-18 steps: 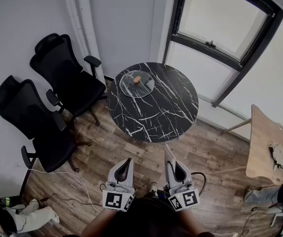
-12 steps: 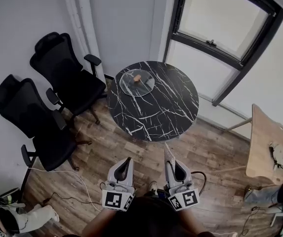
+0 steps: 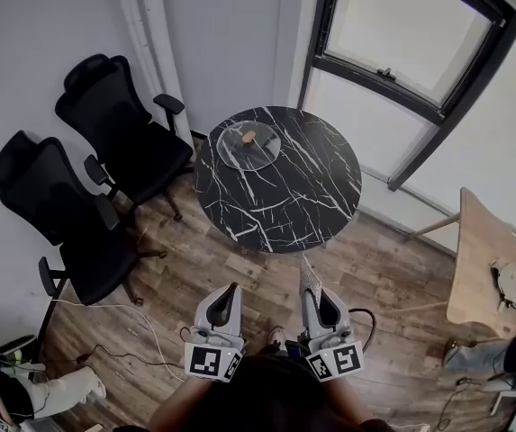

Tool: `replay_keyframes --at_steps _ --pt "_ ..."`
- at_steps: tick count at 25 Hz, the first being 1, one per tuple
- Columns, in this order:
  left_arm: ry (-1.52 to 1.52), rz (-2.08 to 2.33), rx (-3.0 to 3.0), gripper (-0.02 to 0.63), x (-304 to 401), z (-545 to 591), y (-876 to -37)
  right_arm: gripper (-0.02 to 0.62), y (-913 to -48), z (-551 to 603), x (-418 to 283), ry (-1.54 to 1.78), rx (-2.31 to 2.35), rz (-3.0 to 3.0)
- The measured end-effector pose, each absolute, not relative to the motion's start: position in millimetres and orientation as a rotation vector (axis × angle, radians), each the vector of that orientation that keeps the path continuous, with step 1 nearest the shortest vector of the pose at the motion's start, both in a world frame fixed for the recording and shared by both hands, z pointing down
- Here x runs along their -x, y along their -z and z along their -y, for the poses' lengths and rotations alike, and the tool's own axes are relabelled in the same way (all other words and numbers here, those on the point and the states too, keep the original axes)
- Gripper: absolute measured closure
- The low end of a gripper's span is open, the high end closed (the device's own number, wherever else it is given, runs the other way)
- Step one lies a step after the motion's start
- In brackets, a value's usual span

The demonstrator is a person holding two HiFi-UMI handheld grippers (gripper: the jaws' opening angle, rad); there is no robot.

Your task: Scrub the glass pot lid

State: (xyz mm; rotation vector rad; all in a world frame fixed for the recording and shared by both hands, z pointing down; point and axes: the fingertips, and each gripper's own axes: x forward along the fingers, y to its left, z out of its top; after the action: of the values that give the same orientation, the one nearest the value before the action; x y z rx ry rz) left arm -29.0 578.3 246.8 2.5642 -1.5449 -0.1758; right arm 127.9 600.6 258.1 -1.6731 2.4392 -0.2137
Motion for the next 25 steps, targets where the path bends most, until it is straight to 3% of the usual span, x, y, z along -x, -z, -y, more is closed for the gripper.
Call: replay_keyframes --at_steps 15,25 --pt "0.093 1.645 -2.500 0.603 -13 -592 -258 0.517 -273 -595 -165 0.248 1.540 -2.522" --pt "0.099 1.653 -2.468 0.603 7 -547 -273 0.517 -284 -558 -155 0.275 1.578 -2.522"
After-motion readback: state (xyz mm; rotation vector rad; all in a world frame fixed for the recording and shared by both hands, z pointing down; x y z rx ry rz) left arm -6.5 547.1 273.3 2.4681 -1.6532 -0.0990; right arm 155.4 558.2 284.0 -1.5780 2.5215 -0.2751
